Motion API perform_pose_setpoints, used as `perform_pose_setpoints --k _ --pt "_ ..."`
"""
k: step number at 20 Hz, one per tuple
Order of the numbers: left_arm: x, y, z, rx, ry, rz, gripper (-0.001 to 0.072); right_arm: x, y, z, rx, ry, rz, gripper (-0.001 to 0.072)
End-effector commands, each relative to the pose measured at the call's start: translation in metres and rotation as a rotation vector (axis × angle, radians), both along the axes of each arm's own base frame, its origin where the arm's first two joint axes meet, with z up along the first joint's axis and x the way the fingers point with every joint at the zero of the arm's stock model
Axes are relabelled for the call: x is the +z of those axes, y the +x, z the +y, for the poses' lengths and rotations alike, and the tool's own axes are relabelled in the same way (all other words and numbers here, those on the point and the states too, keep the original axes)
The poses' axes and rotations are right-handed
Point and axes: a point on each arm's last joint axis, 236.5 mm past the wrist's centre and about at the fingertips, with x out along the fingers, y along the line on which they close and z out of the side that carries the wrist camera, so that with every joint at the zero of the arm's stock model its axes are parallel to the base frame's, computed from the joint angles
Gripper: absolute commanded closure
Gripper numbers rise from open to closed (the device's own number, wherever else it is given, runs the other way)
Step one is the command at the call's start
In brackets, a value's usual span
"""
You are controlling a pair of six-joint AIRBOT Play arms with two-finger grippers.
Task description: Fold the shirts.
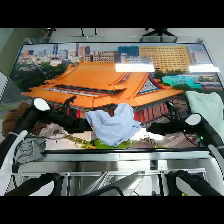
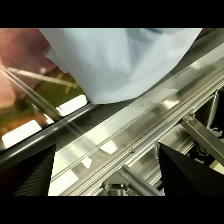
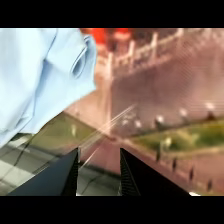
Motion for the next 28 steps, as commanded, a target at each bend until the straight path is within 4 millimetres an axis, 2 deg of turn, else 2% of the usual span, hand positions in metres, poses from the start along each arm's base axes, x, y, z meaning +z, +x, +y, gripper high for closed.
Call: perform_pose_setpoints --k 1,5,7,8,9,11,12,13,14,16,17,18,20,23,24,26,28 --pt "-0.042 -0.026 -0.031 0.094 -0.021 -0.011 0.0012 -0.032 0.019 0.011 0.073 0.013 0.060 0.0407" --pt "-0.072 -0.027 -0.059 0.056 0.009 -0.023 0.0012 -0.048 0.035 0.031 0.127 0.018 0.098 0.0408" --pt "-0.081 -0.023 -0.069 0.028 0.016 0.003 0.0012 -0.050 0.039 0.040 0.153 0.018 0.094 0.0408" --pt "-0.081 -0.017 -0.075 0.014 0.012 0.001 0.0043 -0.048 0.040 0.044 0.160 0.022 0.088 0.0408" --pt "-0.081 -0.010 -0.079 0.009 0.008 -0.005 0.0162 -0.045 0.042 0.049 0.171 0.033 0.075 0.0408" --pt "-0.077 0.002 -0.086 -0.001 -0.004 -0.016 0.0192 -0.041 0.045 0.055 0.163 0.062 0.068 0.0412" --pt "-0.074 0.004 -0.087 -0.011 -0.014 -0.009 0.0263 -0.039 0.044 0.057 0.162 0.072 0.069 0.0441" --pt "-0.069 0.005 -0.088 -0.019 -0.024 -0.004 0.0470 -0.037 0.042 0.061 0.186 0.087 0.063 0.0636" --pt "-0.062 0.007 -0.088 -0.025 -0.037 -0.003 0.0608 -0.033 0.039 0.065 0.205 0.109 0.064 0.0696" --pt "-0.041 0.011 -0.086 -0.035 -0.070 -0.018 0.0612 -0.022 0.034 0.070 0.236 0.139 0.075 0.0697" --pt "-0.024 0.015 -0.082 -0.039 -0.094 -0.036 0.0687 -0.011 0.034 0.071 0.259 0.154 0.074 0.0697" --pt "-0.006 0.020 -0.078 -0.042 -0.117 -0.061 0.0692 0.004 0.037 0.072 0.281 0.173 0.063 0.0697" --pt "0.045 0.036 -0.065 -0.030 -0.171 -0.146 0.0692 0.051 0.050 0.070 0.305 0.201 0.003 0.0698" --pt "0.127 0.050 -0.042 -0.005 -0.225 -0.286 0.0692 0.148 0.086 0.048 0.262 0.181 -0.244 0.0698" --pt "0.152 0.052 -0.035 0.009 -0.235 -0.335 0.0692 0.186 0.092 0.039 0.240 0.164 -0.348 0.0698" --pt "0.204 0.053 -0.022 0.038 -0.250 -0.451 0.0692 0.257 0.089 0.026 0.224 0.127 -0.541 0.0698" --pt "0.257 0.044 -0.013 0.046 -0.268 -0.580 0.0692 0.327 0.063 0.023 0.230 0.086 -0.741 0.0698"
